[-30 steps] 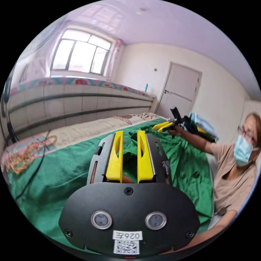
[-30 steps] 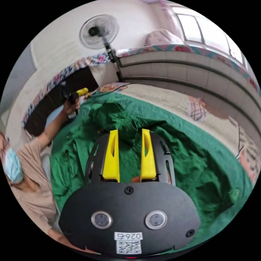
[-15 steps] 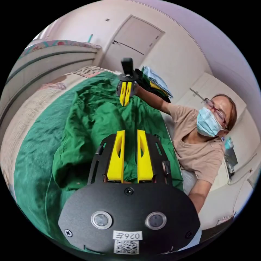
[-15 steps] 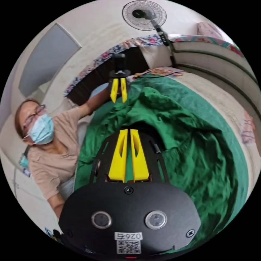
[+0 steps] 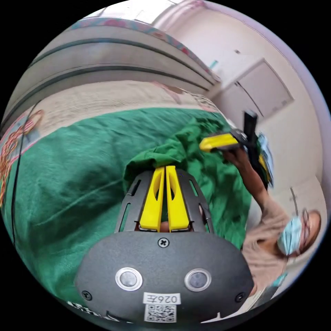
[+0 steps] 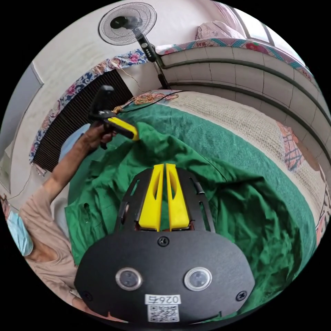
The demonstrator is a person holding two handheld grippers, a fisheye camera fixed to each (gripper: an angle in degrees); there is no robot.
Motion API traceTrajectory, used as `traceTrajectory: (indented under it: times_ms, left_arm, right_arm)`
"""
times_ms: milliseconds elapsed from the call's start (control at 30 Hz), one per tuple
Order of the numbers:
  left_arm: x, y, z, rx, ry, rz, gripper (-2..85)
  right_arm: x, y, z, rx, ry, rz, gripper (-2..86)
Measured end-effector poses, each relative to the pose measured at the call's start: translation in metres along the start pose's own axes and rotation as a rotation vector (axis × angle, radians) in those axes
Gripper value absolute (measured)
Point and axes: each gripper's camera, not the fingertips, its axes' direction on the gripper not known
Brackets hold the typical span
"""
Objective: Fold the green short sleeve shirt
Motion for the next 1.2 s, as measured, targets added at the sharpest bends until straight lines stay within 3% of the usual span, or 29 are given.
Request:
traceTrajectory:
  times_ms: [67,167,400,500,567,600,700,800,900,1000,1033,1100,1200]
  left_arm:
    - [-0.049,-0.040,-0.017,0.017,-0.095,-0.175,-0.9]
    - [-0.068,-0.066,-0.047,0.028,0.002,-0.174,-1.0]
    - [-0.034,-0.087,-0.152,0.414,0.077,-0.036,-1.0]
    - [-0.018,-0.161,-0.133,0.299,0.056,0.037,-1.0]
    - [-0.041,-0.223,-0.108,0.067,-0.338,-0.077,-0.9]
    - [-0.050,-0.234,-0.105,0.025,-0.372,-0.095,-0.9]
    - [-0.077,-0.254,-0.173,0.218,-0.201,-0.293,-1.0]
    - [-0.044,-0.256,-0.239,0.319,-0.108,-0.235,-1.0]
    - [0.030,-0.240,-0.274,0.376,0.013,-0.001,-1.0]
    - [0.067,-0.255,-0.251,0.142,-0.097,0.016,-1.0]
    - [0.066,-0.269,-0.236,-0.026,-0.162,-0.059,-0.9]
    - [0.078,-0.278,-0.268,0.026,-0.125,-0.132,-0.9]
    - [0.154,-0.271,-0.381,0.265,-0.033,-0.088,-1.0]
  right_arm:
    - [-0.013,-0.020,0.022,-0.065,0.113,0.006,-1.0]
    - [-0.024,-0.028,0.034,-0.175,0.151,0.040,-0.9]
    - [-0.065,0.003,-0.028,0.012,0.218,0.067,-0.9]
    - [-0.071,0.004,-0.026,0.050,0.190,0.109,-0.9]
    - [-0.075,0.002,-0.007,-0.010,0.289,0.118,-0.9]
    - [-0.075,0.002,-0.003,-0.035,0.325,0.130,-0.9]
    - [-0.082,0.017,-0.020,0.005,0.288,0.244,-0.9]
    - [-0.126,0.042,-0.041,0.014,0.331,0.183,-1.0]
    - [-0.184,0.079,-0.049,0.006,0.221,0.062,-1.0]
    - [-0.226,0.115,-0.008,-0.208,0.214,-0.030,-1.0]
    - [-0.239,0.127,-0.001,-0.232,0.263,-0.042,-1.0]
    - [-0.257,0.141,-0.020,-0.243,0.331,0.039,-0.9]
    - [-0.319,0.181,-0.091,-0.185,0.542,0.041,-1.0]
